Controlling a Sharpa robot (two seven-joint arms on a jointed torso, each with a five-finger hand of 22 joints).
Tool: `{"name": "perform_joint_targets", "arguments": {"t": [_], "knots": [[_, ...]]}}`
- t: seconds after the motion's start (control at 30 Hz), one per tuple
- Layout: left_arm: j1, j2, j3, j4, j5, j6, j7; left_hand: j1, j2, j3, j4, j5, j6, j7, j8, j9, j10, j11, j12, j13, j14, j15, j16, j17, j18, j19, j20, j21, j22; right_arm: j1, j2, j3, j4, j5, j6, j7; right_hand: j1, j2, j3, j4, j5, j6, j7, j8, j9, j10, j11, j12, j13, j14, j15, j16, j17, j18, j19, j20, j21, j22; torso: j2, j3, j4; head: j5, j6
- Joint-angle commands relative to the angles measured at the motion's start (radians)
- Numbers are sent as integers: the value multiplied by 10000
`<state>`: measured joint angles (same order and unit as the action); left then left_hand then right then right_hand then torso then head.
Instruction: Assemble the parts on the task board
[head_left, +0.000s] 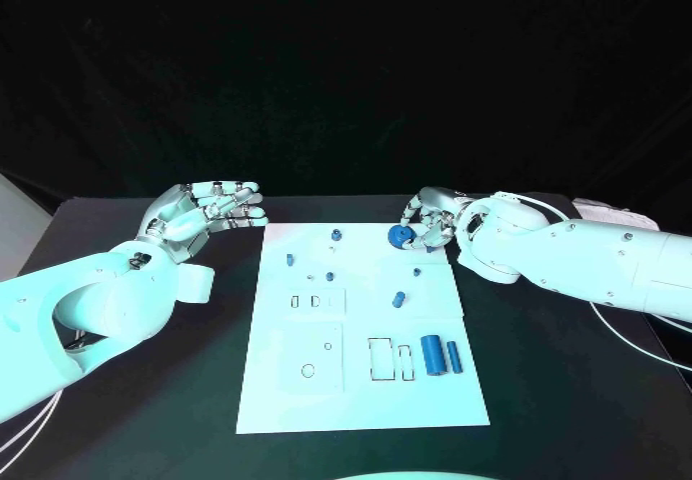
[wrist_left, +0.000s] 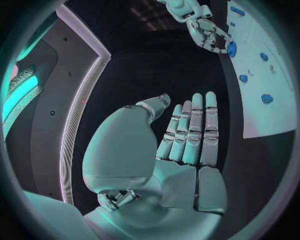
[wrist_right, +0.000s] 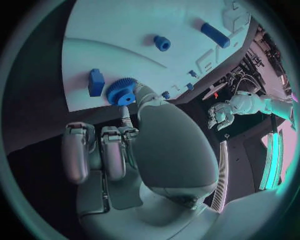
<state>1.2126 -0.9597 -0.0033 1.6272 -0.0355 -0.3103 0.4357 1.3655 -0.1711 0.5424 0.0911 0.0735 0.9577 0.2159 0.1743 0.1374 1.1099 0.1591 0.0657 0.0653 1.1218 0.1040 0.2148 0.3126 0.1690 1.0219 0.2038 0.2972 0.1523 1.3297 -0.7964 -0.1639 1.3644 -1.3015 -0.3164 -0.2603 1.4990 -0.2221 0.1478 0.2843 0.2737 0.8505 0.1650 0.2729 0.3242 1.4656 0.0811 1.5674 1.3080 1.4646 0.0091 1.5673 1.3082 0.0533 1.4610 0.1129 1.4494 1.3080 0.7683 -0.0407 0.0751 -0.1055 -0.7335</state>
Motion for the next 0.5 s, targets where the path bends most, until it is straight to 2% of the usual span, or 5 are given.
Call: {"name": "perform_joint_targets", "arguments": {"t": [0.03, 0.2, 0.3, 0.5], "knots": [[18, 10, 7, -7, 29, 197, 6, -100, -22, 29, -38, -52, -81, 18, -43, 12, -82, -4, -38, -11, -34, -3, -32, 13, 102, -67, -26, 58, 12, -13, 22, 2, -69, 37, 165, -122, -8, 124, 59, 16, 47, 65, 44, 38, 17, 1052, 64, 34, 2628, 1062, 52, 35, 2626, -190, 348, 33, 36, 1351, -1, 4, -1, -10, 3], [18, 6, 7, -33, 25, 220, -30, -100, -22, 29, -38, -52, -81, 18, -43, 12, -82, -4, -38, -11, -34, -3, -32, 13, 102, -67, -26, 58, 12, -50, 88, 2, -194, 80, 72, -97, -4, 137, 75, 16, 72, 82, 45, 51, 16, 1052, 66, 34, 2628, 1062, 55, 35, 2626, -191, 350, 36, 41, 1357, -4, 12, -28, 4, 2], [18, 10, 7, -41, 20, 237, -48, -100, -22, 29, -38, -52, -81, 18, -43, 12, -82, -4, -38, -11, -34, -3, -32, 13, 102, -67, -26, 58, 12, -69, 115, 2, -235, 90, -14, -78, 1, 155, 97, 18, 108, 94, 46, 62, 14, 1052, 69, 34, 2628, 1062, 56, 35, 2626, -190, 347, 40, 39, 1357, -4, 5, -3, -25, -12], [18, 12, 7, -83, 13, 258, -90, -108, -25, 31, -45, -52, -91, 27, -48, 12, -94, 2, -37, -11, -38, 1, -34, 25, 101, -74, -25, 65, 17, -83, 146, 2, -255, 112, -262, -34, -25, 189, 133, 33, 169, 122, 47, 84, 9, 1052, 69, 34, 2628, 1062, 60, 35, 2626, -204, 377, 45, 92, 1416, -11, 12, 1, -24, -8]]}}
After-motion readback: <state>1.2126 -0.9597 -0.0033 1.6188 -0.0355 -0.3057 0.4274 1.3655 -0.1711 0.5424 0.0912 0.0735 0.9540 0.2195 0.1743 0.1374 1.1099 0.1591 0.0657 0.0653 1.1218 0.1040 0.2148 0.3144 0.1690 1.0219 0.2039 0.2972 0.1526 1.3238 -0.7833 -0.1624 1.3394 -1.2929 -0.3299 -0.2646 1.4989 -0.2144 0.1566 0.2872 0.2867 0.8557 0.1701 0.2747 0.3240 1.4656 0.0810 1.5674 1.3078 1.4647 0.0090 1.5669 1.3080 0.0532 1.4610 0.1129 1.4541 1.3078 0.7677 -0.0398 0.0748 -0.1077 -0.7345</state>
